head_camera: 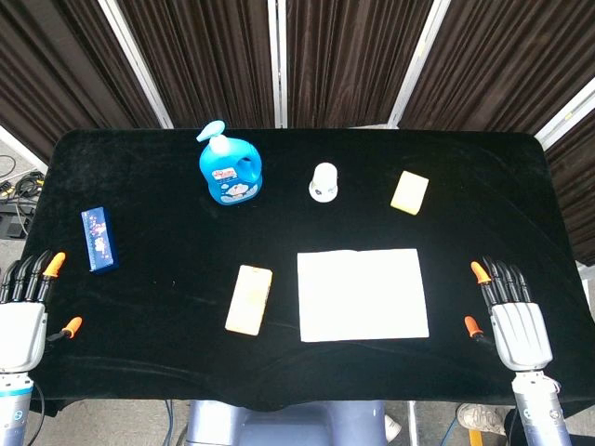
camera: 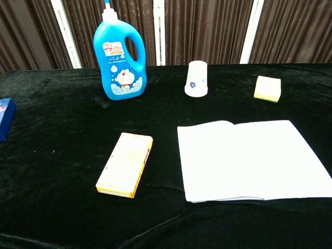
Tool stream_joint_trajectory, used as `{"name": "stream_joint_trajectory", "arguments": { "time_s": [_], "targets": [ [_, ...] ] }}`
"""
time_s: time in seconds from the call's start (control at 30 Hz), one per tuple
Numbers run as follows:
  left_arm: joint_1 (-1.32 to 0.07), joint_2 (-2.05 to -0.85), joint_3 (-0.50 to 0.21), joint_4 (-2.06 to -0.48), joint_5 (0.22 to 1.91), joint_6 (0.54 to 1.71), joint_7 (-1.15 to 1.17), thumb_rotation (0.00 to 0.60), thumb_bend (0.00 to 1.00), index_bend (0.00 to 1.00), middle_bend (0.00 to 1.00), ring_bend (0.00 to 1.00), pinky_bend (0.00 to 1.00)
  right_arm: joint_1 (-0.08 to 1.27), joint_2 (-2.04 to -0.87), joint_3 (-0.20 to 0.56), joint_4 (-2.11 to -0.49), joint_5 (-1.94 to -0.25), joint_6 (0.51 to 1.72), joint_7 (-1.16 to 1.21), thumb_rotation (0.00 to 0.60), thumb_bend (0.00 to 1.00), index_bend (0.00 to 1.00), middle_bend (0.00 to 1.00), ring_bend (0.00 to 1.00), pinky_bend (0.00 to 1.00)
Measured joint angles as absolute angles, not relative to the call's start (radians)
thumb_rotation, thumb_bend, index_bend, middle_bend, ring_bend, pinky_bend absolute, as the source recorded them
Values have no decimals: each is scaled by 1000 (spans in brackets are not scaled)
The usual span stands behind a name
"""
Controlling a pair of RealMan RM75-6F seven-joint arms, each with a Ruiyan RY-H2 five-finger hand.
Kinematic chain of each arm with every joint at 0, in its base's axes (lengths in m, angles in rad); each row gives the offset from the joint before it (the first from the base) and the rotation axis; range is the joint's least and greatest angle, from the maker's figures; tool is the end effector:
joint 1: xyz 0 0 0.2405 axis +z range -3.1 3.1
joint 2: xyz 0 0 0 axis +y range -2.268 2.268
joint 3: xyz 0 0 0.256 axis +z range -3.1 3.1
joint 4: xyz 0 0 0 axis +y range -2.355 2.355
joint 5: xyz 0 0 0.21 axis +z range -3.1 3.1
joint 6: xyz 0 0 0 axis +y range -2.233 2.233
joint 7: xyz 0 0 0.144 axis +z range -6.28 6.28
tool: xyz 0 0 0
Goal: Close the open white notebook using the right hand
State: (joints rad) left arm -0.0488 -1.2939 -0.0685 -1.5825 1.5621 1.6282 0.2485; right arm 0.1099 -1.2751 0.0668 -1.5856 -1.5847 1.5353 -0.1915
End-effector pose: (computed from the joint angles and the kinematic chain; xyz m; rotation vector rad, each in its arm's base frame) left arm -0.2895 0.1716 0.1260 -1.3358 -0.7136 -0.9177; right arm -0.2805 -0.1898 0.1175 1.4423 -0.7550 0.9641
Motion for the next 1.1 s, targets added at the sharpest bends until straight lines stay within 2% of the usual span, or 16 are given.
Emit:
{"name": "stream_joint_trajectory", "arguments": {
  "time_s": [0.77, 1.1],
  "targets": [
    [-50, -1292, -72, -1590, 1554, 1626, 252, 600, 5, 0, 0, 0, 0, 138, -1277, 78, -1598, -1567, 1489, -164, 600, 194, 0, 0, 0, 0],
    [-52, -1294, -73, -1589, 1552, 1623, 253, 600, 7, 0, 0, 0, 0, 221, -1319, 113, -1680, -1511, 1356, -156, 600, 195, 0, 0, 0, 0]
  ]
}}
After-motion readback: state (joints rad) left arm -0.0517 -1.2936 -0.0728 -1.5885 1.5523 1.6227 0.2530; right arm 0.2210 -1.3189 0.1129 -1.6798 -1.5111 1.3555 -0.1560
